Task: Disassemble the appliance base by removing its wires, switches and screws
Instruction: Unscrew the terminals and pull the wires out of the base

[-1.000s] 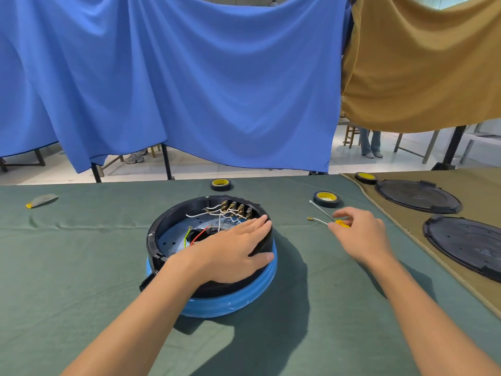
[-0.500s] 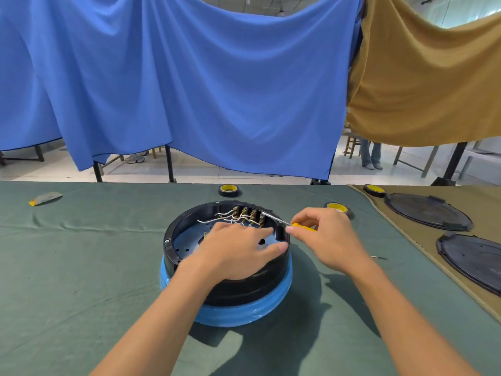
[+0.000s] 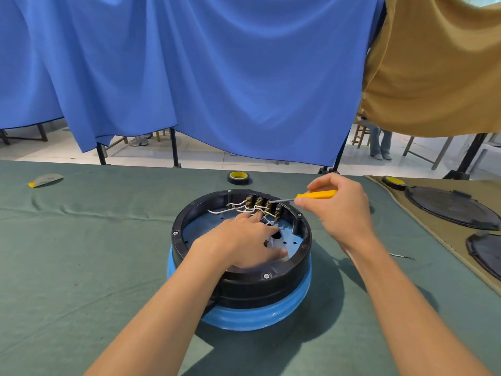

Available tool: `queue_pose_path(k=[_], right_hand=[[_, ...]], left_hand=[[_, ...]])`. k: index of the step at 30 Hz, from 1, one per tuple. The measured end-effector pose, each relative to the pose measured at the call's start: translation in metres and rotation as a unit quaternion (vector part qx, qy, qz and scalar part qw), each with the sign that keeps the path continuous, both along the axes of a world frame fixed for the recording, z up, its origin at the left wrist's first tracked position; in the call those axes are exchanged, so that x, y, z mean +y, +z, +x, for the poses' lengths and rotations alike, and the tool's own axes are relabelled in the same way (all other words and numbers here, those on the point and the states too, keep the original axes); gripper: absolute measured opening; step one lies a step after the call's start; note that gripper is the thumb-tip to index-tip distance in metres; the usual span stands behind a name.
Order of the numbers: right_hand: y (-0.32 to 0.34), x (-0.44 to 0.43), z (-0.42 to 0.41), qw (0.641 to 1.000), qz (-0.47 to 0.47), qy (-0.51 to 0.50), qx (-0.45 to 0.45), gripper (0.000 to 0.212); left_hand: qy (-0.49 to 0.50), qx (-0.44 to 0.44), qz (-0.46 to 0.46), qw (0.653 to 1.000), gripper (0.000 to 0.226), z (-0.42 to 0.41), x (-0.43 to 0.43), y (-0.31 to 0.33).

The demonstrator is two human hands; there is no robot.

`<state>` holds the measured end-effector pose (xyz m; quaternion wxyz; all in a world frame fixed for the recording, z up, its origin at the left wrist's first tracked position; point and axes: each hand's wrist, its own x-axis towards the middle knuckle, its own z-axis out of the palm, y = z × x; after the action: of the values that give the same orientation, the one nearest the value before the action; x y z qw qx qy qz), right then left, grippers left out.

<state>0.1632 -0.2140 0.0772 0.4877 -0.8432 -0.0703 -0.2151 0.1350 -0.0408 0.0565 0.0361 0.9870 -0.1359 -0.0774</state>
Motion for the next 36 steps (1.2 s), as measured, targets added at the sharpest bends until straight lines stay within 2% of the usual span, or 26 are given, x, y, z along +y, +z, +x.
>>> queue_pose_path(k=[7,14,21,25,29,33,36], right_hand=[[0.001,0.000,0.002,0.998,0.023,0.047,0.025,0.018],[0.005,0.008,-0.004,0.998,-0.054,0.030,-0.007,0.018],[0.012,0.014,-0.010,0.994,-0.102,0.038,-0.021,0.008],[0.016,0.013,-0.014,0.990,-0.129,0.047,-0.018,0.013],[0.018,0.016,-0.013,0.992,-0.121,0.039,0.003,0.001],[0.029,0.012,0.003,0.992,-0.103,0.061,0.049,0.012],[0.039,0.010,0.019,0.989,-0.040,0.086,0.116,0.032]], left_hand=[[-0.016,-0.017,0.040,0.999,0.064,-0.002,0.001,-0.008],[-0.005,-0.015,0.044,0.999,0.064,-0.008,-0.003,-0.006],[0.011,-0.011,0.060,0.998,0.068,-0.016,-0.006,-0.006],[0.010,-0.011,0.062,0.998,0.068,-0.018,-0.007,-0.005],[0.004,-0.017,0.070,0.997,0.069,-0.019,-0.006,-0.004],[0.004,-0.017,0.067,0.998,0.069,-0.018,-0.004,-0.004],[0.004,-0.019,0.067,0.998,0.069,-0.018,-0.004,-0.005]])
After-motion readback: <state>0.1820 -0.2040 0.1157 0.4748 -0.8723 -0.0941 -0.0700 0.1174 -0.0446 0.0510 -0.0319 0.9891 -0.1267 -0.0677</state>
